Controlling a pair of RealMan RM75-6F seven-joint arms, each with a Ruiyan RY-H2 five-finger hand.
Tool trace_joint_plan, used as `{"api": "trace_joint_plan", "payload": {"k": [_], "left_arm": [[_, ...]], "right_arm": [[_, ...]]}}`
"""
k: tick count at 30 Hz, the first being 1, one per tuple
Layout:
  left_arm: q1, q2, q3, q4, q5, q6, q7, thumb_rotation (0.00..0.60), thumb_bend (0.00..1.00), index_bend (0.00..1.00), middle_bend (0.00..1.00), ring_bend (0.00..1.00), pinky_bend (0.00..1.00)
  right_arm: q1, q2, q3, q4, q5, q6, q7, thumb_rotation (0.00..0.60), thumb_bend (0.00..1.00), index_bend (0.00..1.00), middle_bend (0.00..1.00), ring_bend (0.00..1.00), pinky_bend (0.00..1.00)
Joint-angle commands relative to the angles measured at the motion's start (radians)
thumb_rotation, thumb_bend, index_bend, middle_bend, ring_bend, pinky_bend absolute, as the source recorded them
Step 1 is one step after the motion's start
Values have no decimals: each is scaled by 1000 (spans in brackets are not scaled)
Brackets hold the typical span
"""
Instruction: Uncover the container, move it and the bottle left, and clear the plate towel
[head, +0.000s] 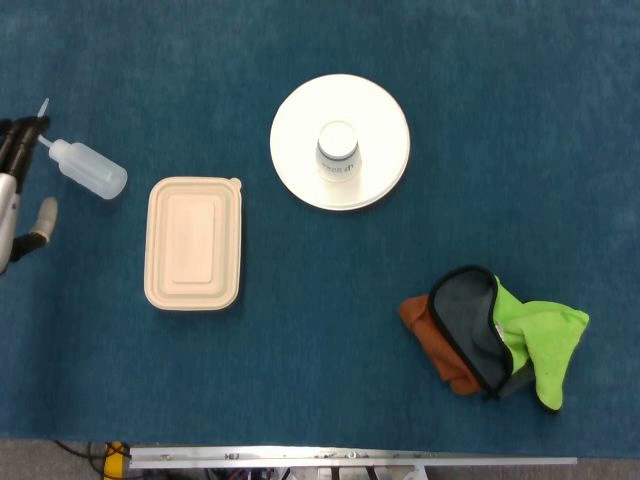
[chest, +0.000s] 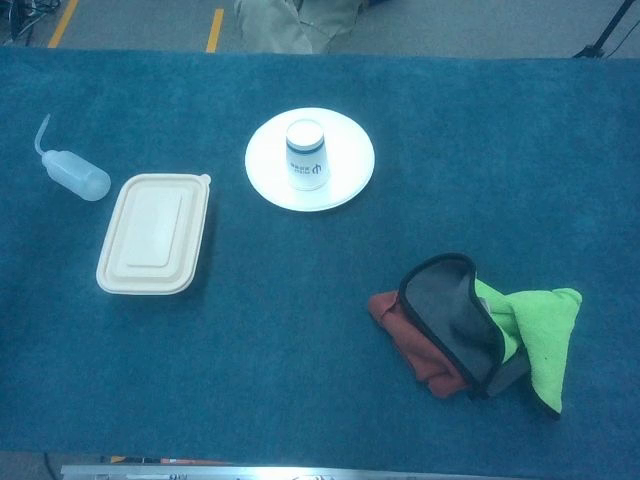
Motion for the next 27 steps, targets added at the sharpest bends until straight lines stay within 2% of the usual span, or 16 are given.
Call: {"api": "trace_joint_plan", "payload": {"k": [1,14,27], "left_arm": [[31,-15,7,12,34,39,-6,600,408,85,145,105,175],[118,-1,37,-34,88,119,40,600,408,85,149,106,175],[136,-1,17,-46,96,116,61,600,408,85,149,105,175]], "right_arm": [[-27,-7,-2,21,-14,32,15,600,119,313,355,299,402],[-87,-16,2,57,-27,63,50,600,118,313,355,299,402],[-105,-16,18,81,-23,49,77,600,119,313,355,299,402]]}}
